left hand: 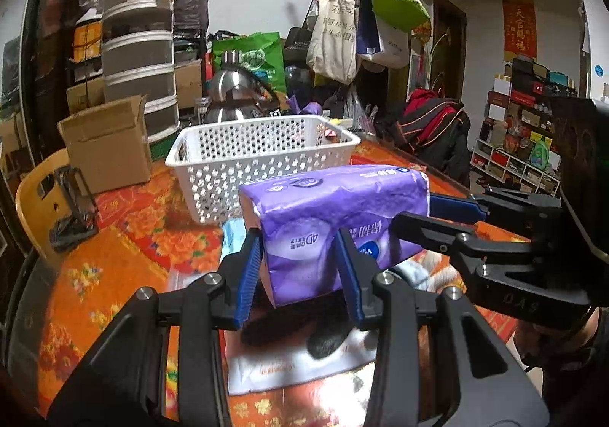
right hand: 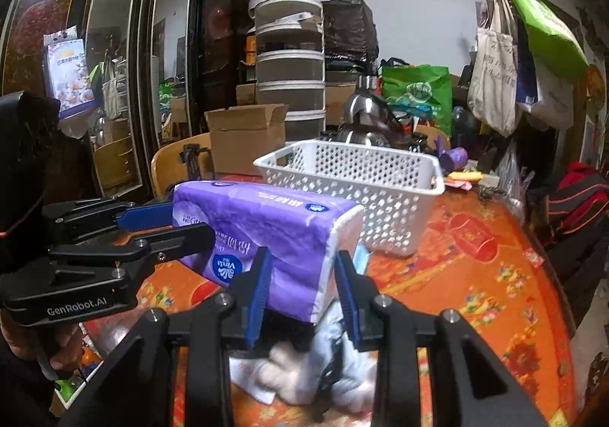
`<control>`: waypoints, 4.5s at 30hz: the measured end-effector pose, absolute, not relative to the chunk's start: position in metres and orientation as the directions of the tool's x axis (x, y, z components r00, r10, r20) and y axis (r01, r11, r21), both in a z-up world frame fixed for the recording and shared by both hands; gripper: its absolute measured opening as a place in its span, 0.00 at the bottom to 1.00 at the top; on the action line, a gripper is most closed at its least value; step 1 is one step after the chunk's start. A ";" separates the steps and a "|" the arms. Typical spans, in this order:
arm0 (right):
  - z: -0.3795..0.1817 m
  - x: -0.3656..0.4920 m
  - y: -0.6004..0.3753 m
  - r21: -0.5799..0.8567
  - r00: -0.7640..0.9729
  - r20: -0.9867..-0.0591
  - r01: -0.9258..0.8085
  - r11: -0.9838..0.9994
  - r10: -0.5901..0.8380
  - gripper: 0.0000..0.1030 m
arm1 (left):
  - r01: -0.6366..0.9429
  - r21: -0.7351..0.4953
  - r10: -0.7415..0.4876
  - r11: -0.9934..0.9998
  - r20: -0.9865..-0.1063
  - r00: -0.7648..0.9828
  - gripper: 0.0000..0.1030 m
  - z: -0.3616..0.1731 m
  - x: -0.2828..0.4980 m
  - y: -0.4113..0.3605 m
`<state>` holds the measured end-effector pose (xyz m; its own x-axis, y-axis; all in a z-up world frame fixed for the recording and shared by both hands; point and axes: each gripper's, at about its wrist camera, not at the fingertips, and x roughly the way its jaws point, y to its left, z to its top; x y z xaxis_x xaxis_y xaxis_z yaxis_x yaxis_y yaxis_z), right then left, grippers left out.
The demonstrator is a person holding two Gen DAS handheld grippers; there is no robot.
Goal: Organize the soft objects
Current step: 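Lift the purple tissue pack with the left tool and lower it into the basket, then open the left tool to release the tissue pack and withdraw, then grasp the white plush toy with the left tool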
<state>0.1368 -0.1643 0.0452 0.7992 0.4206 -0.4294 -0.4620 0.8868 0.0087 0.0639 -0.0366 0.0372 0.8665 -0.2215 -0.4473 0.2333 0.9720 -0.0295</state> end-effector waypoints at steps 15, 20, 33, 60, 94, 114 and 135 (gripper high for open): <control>0.133 0.236 -0.184 0.020 0.817 -0.423 -0.424 0.906 0.392 0.32 | 0.273 -0.048 -0.267 0.961 -0.428 0.864 0.35 0.127 0.169 -0.048; 0.154 0.286 -0.185 0.045 0.799 -0.462 -0.412 0.910 0.385 0.32 | 0.260 -0.031 -0.245 0.965 -0.455 0.856 0.35 0.156 0.221 -0.052; 0.123 0.408 -0.158 0.071 0.711 -0.611 -0.388 0.919 0.348 0.32 | 0.206 -0.071 -0.208 0.976 -0.590 0.780 0.35 0.137 0.365 -0.026; 0.044 0.477 -0.148 0.117 0.554 -0.779 -0.332 0.936 0.293 0.54 | 0.109 -0.117 -0.159 0.987 -0.762 0.628 0.59 0.030 0.462 0.001; 0.001 0.116 -0.258 0.151 0.766 -0.544 -0.311 0.939 0.341 0.80 | 0.111 -0.207 -0.221 0.972 -0.646 0.730 0.79 -0.007 0.099 -0.001; -0.040 0.111 -0.237 0.161 0.735 -0.557 -0.362 0.918 0.387 0.34 | 0.216 -0.217 -0.306 0.952 -0.633 0.711 0.38 -0.063 0.062 -0.093; -0.025 0.089 -0.235 0.131 0.759 -0.521 -0.382 0.915 0.392 0.08 | 0.298 -0.205 -0.361 0.932 -0.599 0.715 0.12 -0.056 0.068 -0.098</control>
<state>0.0886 -0.2354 -0.0245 0.7587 0.3915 -0.5207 -0.3819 0.9148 0.1313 0.0682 -0.0981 -0.0564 0.7150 -0.3607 -0.5988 0.2983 0.9321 -0.2054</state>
